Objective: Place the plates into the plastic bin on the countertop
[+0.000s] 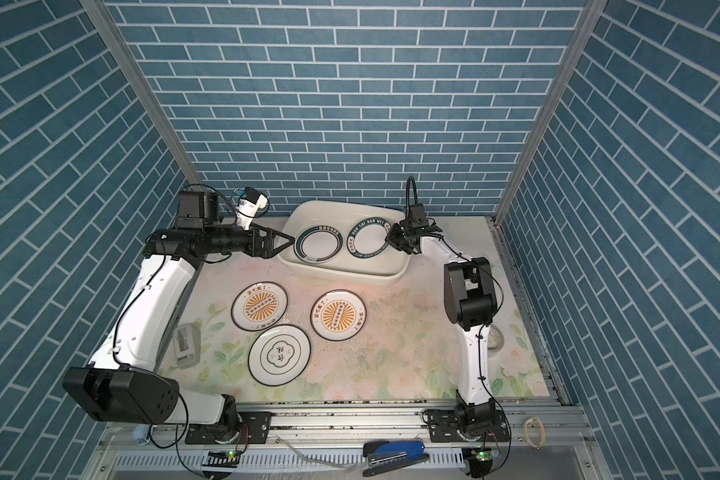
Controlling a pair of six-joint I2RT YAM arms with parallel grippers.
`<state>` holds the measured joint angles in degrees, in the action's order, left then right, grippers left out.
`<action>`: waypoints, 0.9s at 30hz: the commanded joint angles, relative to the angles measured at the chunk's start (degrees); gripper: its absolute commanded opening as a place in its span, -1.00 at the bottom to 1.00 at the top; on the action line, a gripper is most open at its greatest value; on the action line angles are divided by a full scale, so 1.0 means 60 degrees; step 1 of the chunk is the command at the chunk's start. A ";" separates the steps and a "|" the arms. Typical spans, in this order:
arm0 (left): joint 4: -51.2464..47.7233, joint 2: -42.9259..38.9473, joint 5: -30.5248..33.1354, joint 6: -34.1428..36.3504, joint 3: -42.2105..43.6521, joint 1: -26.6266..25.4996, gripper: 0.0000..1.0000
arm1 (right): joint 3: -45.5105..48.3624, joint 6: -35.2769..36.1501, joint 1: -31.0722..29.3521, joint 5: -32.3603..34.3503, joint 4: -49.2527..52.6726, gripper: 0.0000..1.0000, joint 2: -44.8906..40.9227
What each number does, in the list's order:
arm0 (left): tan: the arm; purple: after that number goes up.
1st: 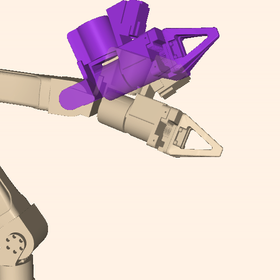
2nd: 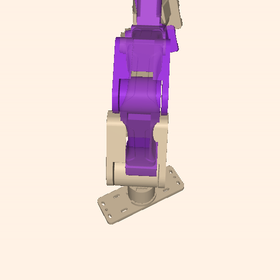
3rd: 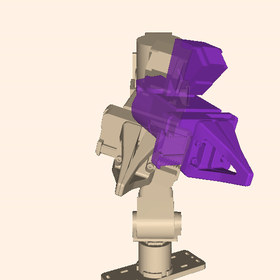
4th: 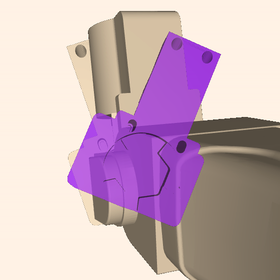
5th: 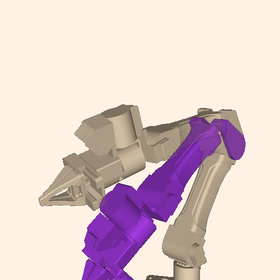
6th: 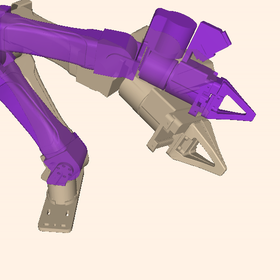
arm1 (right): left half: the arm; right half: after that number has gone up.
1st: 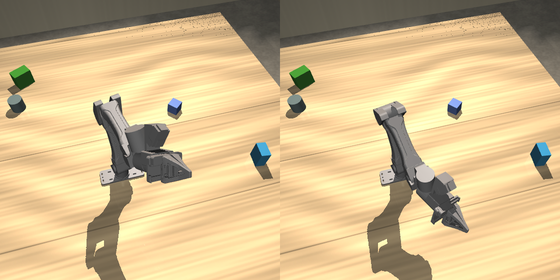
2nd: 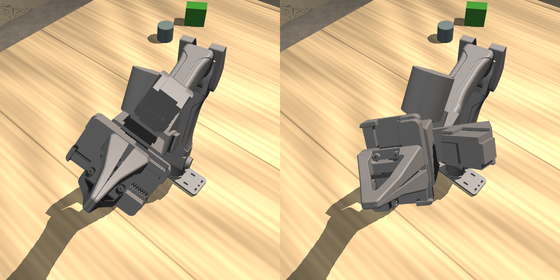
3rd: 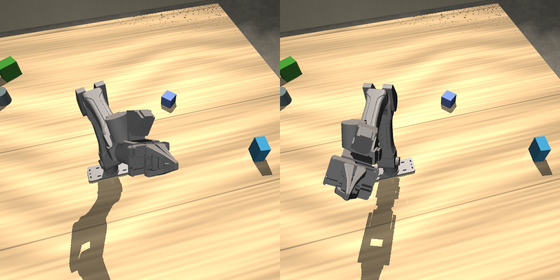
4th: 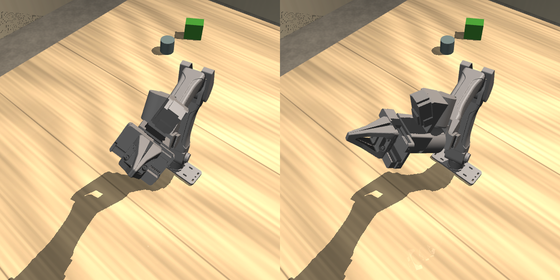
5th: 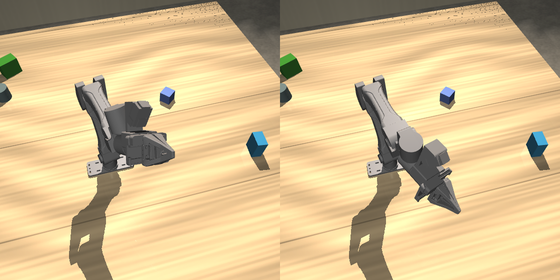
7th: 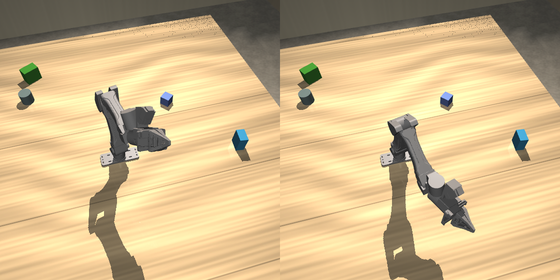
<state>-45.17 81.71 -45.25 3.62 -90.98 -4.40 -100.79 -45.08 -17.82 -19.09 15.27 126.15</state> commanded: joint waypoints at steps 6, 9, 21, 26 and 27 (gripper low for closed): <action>0.0041 -0.0149 -0.0192 0.0041 0.0111 0.0016 0.99 | -0.0441 -0.0773 0.0026 0.0280 -0.0212 -1.00 0.0399; 0.0035 -0.0158 -0.0203 0.0066 0.0126 0.0016 0.99 | -0.0535 -0.0867 0.0034 0.0283 -0.0135 -1.00 0.0505; 0.0085 -0.0156 -0.0256 0.0043 0.0152 0.0016 0.99 | -0.1108 -0.1261 0.0026 0.0411 0.0287 -1.00 0.0765; 0.0072 -0.0176 -0.0259 0.0057 0.0139 0.0016 0.99 | -0.1404 -0.1318 0.0012 0.0385 0.0433 -1.00 0.0995; 0.0072 -0.0184 -0.0265 0.0058 0.0154 0.0024 0.99 | -0.1494 -0.1334 -0.0002 0.0370 0.0482 -1.00 0.1045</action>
<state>-45.10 81.65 -46.06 3.64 -90.59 -4.40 -107.35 -51.09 -17.85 -17.10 17.63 130.89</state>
